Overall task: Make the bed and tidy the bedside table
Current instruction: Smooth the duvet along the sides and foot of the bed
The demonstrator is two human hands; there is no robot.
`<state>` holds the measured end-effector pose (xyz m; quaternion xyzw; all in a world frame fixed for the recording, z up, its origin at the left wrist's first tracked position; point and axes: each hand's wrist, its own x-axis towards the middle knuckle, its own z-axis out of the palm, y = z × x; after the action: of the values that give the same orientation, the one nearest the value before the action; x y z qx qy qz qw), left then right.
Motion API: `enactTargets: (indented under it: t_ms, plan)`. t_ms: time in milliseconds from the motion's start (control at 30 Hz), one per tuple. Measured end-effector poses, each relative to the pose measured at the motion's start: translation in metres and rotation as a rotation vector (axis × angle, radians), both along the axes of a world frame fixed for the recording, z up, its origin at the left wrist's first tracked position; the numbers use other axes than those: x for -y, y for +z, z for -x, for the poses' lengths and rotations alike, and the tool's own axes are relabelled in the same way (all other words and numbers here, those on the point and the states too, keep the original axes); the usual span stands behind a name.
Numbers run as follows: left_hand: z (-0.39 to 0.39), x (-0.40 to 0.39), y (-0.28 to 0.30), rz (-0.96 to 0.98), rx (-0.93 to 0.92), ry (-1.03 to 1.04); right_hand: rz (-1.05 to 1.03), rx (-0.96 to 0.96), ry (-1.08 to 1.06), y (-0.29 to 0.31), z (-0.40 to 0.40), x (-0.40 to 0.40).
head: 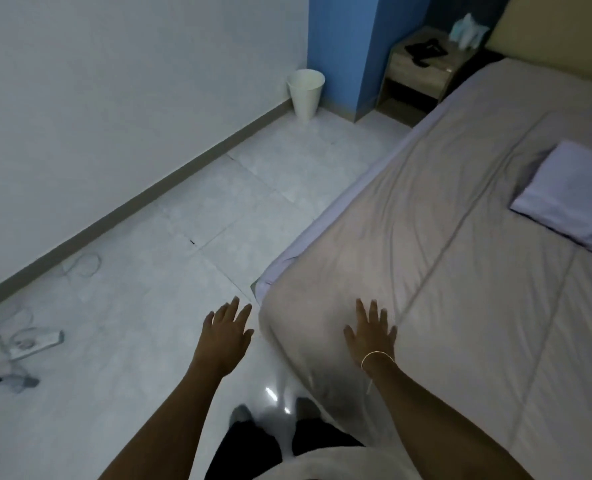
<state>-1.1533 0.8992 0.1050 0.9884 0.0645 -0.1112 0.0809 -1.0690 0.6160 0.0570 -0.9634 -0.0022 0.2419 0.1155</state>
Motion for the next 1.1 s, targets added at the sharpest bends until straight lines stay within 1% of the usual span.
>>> enactTargets:
  t_ms: [67, 133, 233, 333, 400, 500, 600, 700, 800, 967, 1033, 1100]
  plan:
    - [-0.038, -0.021, -0.001, -0.032, 0.02, -0.077, 0.009, 0.02, -0.032, -0.002, -0.018, -0.017]
    - [-0.08, -0.037, -0.006, -0.048, 0.013, -0.182, 0.003, 0.002, -0.106, -0.004, -0.037, -0.033]
    - [-0.127, -0.04, -0.018, 0.016, -0.013, -0.34, -0.021, 0.006, -0.247, -0.009, -0.045, -0.054]
    - [-0.169, -0.035, -0.044, 0.098, -0.024, -0.474, -0.036, -0.001, -0.405, -0.02, -0.047, -0.075]
    - [-0.186, -0.033, -0.068, 0.14, -0.064, -0.486, -0.047, -0.019, -0.471, -0.03, -0.045, -0.088]
    - [-0.202, -0.035, -0.118, 0.134, -0.1, -0.499, -0.035, -0.032, -0.532, -0.059, -0.048, -0.104]
    - [-0.214, -0.041, -0.17, 0.109, -0.103, -0.439, -0.05, -0.031, -0.585, -0.091, -0.064, -0.112]
    - [-0.231, -0.046, -0.223, 0.096, -0.013, -0.35, -0.074, 0.027, -0.592, -0.131, -0.091, -0.117]
    - [-0.242, -0.046, -0.257, 0.112, 0.042, -0.296, -0.071, 0.086, -0.619, -0.167, -0.109, -0.12]
    - [-0.239, -0.04, -0.283, 0.105, 0.103, -0.259, -0.024, 0.11, -0.592, -0.222, -0.095, -0.137]
    - [-0.238, -0.048, -0.29, 0.107, 0.166, -0.31, -0.004, 0.15, -0.613, -0.232, -0.087, -0.15]
    - [-0.237, -0.066, -0.295, 0.109, 0.169, -0.324, 0.027, 0.191, -0.591, -0.237, -0.081, -0.165]
